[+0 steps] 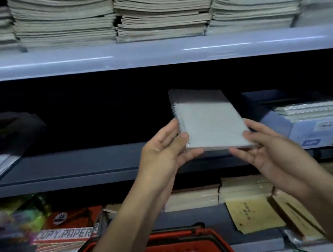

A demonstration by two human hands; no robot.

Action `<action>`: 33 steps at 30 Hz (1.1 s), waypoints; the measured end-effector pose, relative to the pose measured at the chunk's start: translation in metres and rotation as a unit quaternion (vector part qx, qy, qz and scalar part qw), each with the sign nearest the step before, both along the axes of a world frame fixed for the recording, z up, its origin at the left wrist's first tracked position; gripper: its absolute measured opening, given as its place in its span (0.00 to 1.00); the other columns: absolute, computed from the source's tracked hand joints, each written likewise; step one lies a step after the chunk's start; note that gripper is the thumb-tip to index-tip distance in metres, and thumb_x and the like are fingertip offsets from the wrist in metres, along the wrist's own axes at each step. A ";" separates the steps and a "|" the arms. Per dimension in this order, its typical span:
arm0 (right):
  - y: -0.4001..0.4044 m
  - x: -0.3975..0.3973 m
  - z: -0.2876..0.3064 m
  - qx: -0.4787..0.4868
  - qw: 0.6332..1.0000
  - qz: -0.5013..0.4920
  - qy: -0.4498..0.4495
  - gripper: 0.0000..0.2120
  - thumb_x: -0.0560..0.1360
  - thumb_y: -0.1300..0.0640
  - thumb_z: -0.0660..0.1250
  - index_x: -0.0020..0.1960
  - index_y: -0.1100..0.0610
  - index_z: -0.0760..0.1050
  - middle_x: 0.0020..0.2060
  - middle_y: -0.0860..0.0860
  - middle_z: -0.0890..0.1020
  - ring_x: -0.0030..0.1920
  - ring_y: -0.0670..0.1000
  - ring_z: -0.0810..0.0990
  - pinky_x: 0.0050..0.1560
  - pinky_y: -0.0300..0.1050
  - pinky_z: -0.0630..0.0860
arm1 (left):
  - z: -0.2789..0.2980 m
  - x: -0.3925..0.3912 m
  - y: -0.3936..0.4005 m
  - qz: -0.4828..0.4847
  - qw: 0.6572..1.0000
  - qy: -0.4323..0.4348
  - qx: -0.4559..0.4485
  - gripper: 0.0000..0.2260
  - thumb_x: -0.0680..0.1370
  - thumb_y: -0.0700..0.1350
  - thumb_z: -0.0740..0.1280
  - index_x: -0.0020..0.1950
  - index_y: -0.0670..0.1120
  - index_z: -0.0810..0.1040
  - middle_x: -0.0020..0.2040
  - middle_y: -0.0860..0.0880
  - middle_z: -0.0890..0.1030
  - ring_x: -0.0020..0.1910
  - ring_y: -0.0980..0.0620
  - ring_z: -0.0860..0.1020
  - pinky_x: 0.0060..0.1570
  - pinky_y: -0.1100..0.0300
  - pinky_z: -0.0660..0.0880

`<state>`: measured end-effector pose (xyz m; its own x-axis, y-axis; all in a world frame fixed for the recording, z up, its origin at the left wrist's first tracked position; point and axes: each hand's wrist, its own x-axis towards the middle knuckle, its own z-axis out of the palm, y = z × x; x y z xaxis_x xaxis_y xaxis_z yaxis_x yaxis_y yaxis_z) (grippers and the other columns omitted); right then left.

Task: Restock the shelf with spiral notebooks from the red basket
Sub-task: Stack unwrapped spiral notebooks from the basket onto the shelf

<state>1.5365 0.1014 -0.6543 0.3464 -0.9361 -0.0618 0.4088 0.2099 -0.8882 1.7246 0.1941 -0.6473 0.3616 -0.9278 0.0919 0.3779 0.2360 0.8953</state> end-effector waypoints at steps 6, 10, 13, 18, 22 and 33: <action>-0.052 0.024 0.008 0.032 0.999 -0.006 0.015 0.12 0.81 0.66 0.64 0.63 0.67 0.73 0.59 0.62 0.81 0.48 0.55 0.87 0.39 0.42 0.84 | 0.012 0.008 -0.050 0.057 0.996 0.034 0.051 0.18 0.78 0.37 0.70 0.68 0.40 0.76 0.59 0.42 0.82 0.42 0.50 0.87 0.57 0.52 0.81; -0.048 0.018 -0.009 -0.012 1.000 0.007 0.023 0.23 0.77 0.62 0.70 0.68 0.68 0.70 0.59 0.61 0.82 0.53 0.58 0.87 0.54 0.48 0.83 | 0.001 0.004 -0.048 0.105 0.991 -0.059 0.057 0.18 0.77 0.40 0.72 0.67 0.44 0.77 0.61 0.47 0.82 0.45 0.52 0.87 0.57 0.58 0.81; -0.036 0.014 -0.023 -0.048 0.998 -0.034 0.038 0.29 0.73 0.61 0.72 0.71 0.65 0.68 0.56 0.62 0.84 0.51 0.58 0.87 0.53 0.47 0.83 | -0.011 0.002 -0.044 0.143 0.976 -0.158 0.053 0.17 0.75 0.43 0.75 0.63 0.47 0.81 0.58 0.51 0.84 0.50 0.53 0.86 0.59 0.57 0.80; -0.040 0.022 -0.030 -0.089 0.986 -0.116 0.080 0.22 0.75 0.61 0.72 0.67 0.62 0.74 0.44 0.61 0.85 0.38 0.54 0.87 0.39 0.40 0.84 | -0.017 0.007 -0.061 0.181 0.964 -0.189 0.056 0.14 0.75 0.44 0.75 0.60 0.46 0.83 0.46 0.48 0.87 0.36 0.53 0.85 0.41 0.63 0.83; -0.060 0.032 -0.026 -0.100 0.974 -0.152 0.134 0.23 0.75 0.58 0.74 0.68 0.61 0.75 0.38 0.61 0.84 0.31 0.53 0.84 0.32 0.42 0.83 | -0.019 0.013 -0.087 0.199 0.956 -0.206 0.065 0.11 0.73 0.48 0.77 0.55 0.51 0.85 0.52 0.51 0.85 0.47 0.55 0.84 0.49 0.55 0.83; -0.089 0.041 -0.030 -0.077 0.972 -0.131 0.180 0.27 0.76 0.55 0.74 0.72 0.57 0.72 0.35 0.61 0.83 0.27 0.53 0.83 0.29 0.45 0.82 | -0.024 0.020 -0.113 0.224 0.947 -0.215 0.080 0.16 0.71 0.57 0.76 0.56 0.54 0.83 0.56 0.51 0.82 0.56 0.41 0.82 0.54 0.46 0.81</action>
